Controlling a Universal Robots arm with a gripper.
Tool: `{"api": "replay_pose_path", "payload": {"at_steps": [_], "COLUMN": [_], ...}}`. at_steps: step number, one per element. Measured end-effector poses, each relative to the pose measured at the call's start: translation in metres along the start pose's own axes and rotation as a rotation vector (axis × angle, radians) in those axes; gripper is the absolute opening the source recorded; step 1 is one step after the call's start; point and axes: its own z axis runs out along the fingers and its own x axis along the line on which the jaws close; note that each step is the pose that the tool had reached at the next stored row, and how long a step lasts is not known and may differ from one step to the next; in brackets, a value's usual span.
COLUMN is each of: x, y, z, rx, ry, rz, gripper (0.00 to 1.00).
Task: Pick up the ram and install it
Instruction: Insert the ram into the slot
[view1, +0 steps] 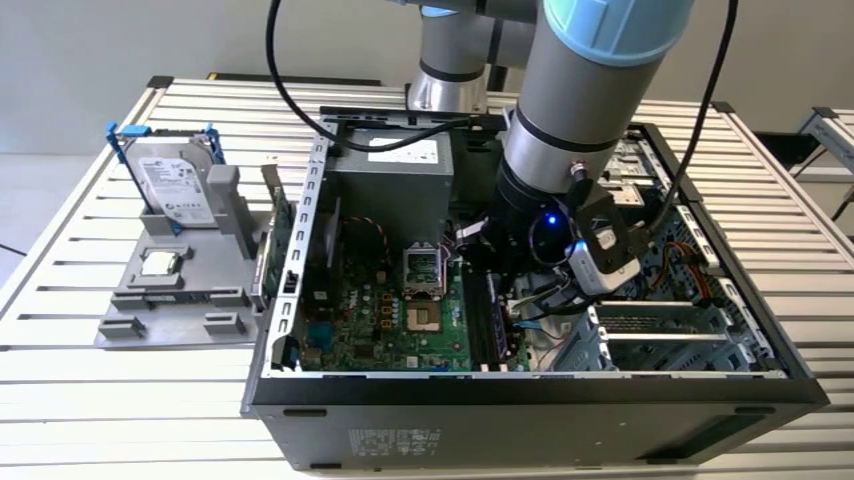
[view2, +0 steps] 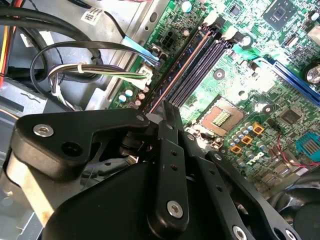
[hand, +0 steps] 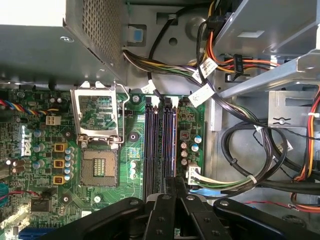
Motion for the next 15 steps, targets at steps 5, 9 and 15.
{"api": "replay_pose_path", "payload": {"at_steps": [5, 9, 15], "x": [0.0001, 0.0, 0.0], "y": [0.0, 0.0, 0.0], "z": [0.0, -0.0001, 0.0], "rx": [-0.0001, -0.0003, -0.0008], "ry": [0.0007, 0.0028, 0.0066], "rz": [-0.014, -0.055, -0.131], "gripper": [0.0, 0.0, 0.0]}}
